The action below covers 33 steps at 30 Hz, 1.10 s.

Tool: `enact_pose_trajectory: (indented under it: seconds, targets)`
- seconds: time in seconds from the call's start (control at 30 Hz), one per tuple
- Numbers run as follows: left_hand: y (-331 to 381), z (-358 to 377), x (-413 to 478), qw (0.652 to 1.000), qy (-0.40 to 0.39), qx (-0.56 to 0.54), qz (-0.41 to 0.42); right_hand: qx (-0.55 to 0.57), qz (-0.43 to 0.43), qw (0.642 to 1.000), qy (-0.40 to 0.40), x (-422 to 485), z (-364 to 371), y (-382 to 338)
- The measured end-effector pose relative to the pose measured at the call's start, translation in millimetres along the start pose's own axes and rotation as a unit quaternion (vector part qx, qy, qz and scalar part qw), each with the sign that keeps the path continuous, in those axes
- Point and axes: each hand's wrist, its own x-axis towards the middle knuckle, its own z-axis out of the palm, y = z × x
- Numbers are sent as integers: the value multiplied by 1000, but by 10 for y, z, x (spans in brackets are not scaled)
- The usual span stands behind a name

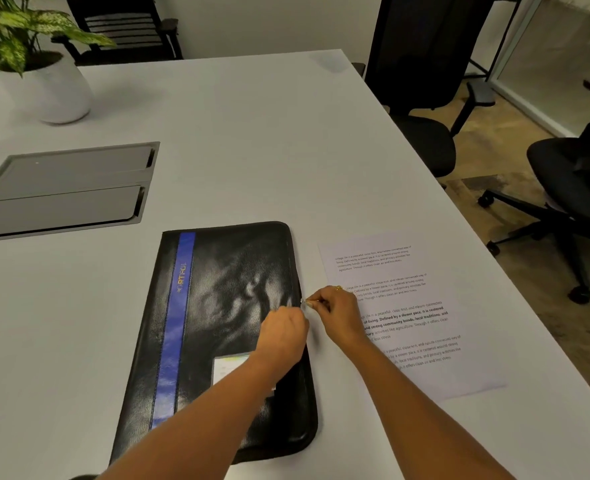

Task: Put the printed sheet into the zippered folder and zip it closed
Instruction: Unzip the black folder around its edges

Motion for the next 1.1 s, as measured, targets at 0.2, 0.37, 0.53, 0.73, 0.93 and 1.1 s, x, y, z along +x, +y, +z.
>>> enact_pose_trajectory:
  seconds: [0.2,0.37,0.53,0.73,0.93,1.1]
  targets:
    - [-36,30,106,1000,-2,-14,-16,-3,-24,1000,-19,-126,-36,52]
    - [-44,15,117,989,3,-124,-80,-25,-25,999,-32,-133,-26,45]
    - [-174,57,-12,964,137,-182,-136,-13,-9,1000,-19,-156,3,28]
    - [-604,380,-167,959,6,-187,-210,-12,-4,1000,-17,-182,-15,22]
    - [-622,436,-216,955,-29,-181,-232,-15,-8,1000,-26,-269,-34,47]
    - [-610,375,-227,954,-54,-176,-235,-23,-16,999,-31,-296,-37,37]
